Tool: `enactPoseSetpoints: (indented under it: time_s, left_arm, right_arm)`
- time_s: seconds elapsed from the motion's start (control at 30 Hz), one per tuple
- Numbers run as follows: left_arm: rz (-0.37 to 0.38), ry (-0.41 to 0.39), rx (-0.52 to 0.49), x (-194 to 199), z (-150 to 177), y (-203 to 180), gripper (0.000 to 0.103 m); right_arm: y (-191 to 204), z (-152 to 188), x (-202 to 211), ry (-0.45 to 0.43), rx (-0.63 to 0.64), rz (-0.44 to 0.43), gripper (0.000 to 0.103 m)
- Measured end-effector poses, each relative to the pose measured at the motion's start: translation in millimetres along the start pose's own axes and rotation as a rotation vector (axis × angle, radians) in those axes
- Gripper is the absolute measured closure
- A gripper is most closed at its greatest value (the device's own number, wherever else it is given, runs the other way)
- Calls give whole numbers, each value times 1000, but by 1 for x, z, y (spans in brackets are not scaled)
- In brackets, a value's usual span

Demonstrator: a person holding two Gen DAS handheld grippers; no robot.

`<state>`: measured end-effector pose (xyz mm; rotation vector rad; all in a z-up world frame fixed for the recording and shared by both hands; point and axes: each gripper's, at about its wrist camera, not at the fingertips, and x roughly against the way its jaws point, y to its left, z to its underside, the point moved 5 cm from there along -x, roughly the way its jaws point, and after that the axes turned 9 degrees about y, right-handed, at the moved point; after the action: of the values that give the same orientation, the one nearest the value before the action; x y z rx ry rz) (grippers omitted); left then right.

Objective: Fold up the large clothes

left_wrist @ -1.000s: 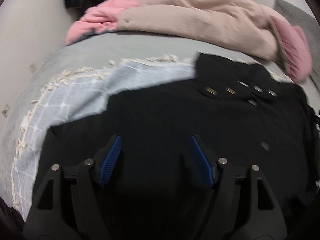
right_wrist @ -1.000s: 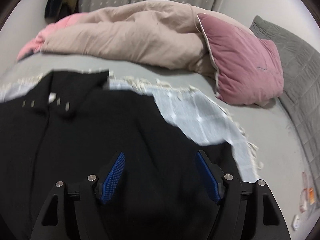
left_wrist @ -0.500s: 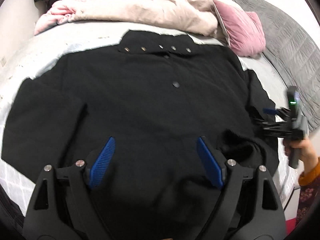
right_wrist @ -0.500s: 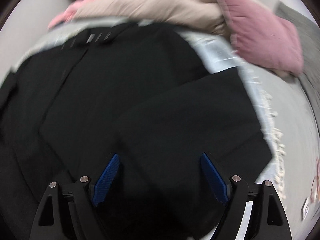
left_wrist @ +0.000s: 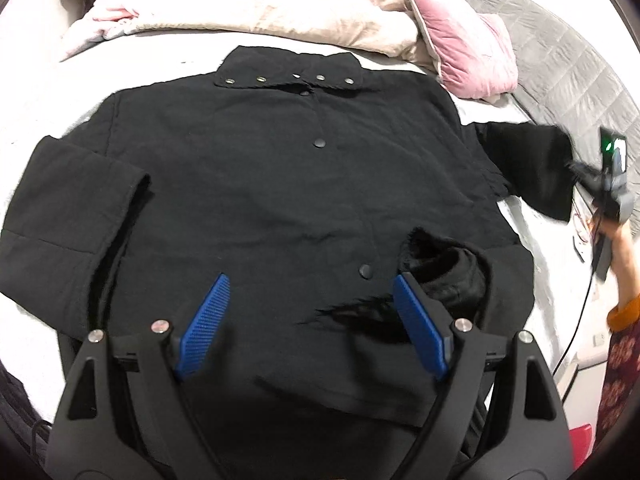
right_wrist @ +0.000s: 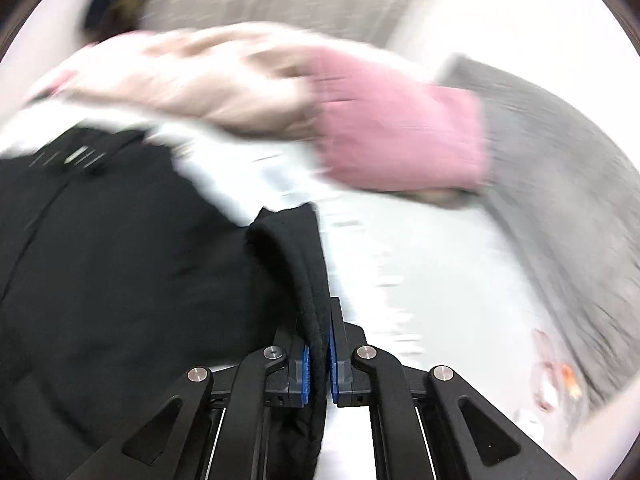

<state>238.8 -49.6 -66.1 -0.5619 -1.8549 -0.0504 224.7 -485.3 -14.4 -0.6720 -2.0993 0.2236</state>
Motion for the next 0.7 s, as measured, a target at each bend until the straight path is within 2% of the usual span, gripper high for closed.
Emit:
enactPoseSetpoints:
  time_s: [0.1, 0.23, 0.3, 0.37, 0.47, 0.53, 0.57, 0.6, 0.63, 0.7]
  left_arm:
    - [12, 4, -26, -3, 6, -7, 19]
    - [124, -28, -82, 0, 14, -22, 19]
    - [170, -28, -97, 3, 18, -27, 19]
    - [182, -35, -112, 10, 22, -32, 19]
    - [160, -40, -120, 22, 28, -32, 19]
    - [133, -41, -116, 32, 33, -25, 19]
    - [109, -40, -109, 38, 36, -20, 19]
    - [88, -40, -102, 41, 37, -14, 19]
    - [52, -41, -92, 47, 41, -6, 19]
    - [-2, -39, -65, 53, 47, 8, 19]
  right_arm:
    - [-85, -7, 0, 15, -159, 94, 97]
    - [-175, 6, -14, 61, -334, 205, 98]
    - [-197, 14, -29, 92, -374, 206, 98]
    - [-198, 26, -46, 141, -355, 240, 96]
    - [-193, 50, -86, 291, -337, 301, 89]
    - [-197, 66, -92, 321, -386, 393, 79]
    - [-198, 71, -90, 321, -414, 389, 74]
    - [-197, 76, -88, 324, -456, 346, 62]
    - [-192, 79, -81, 314, -492, 273, 55]
    - [-165, 76, -60, 255, -514, 67, 51]
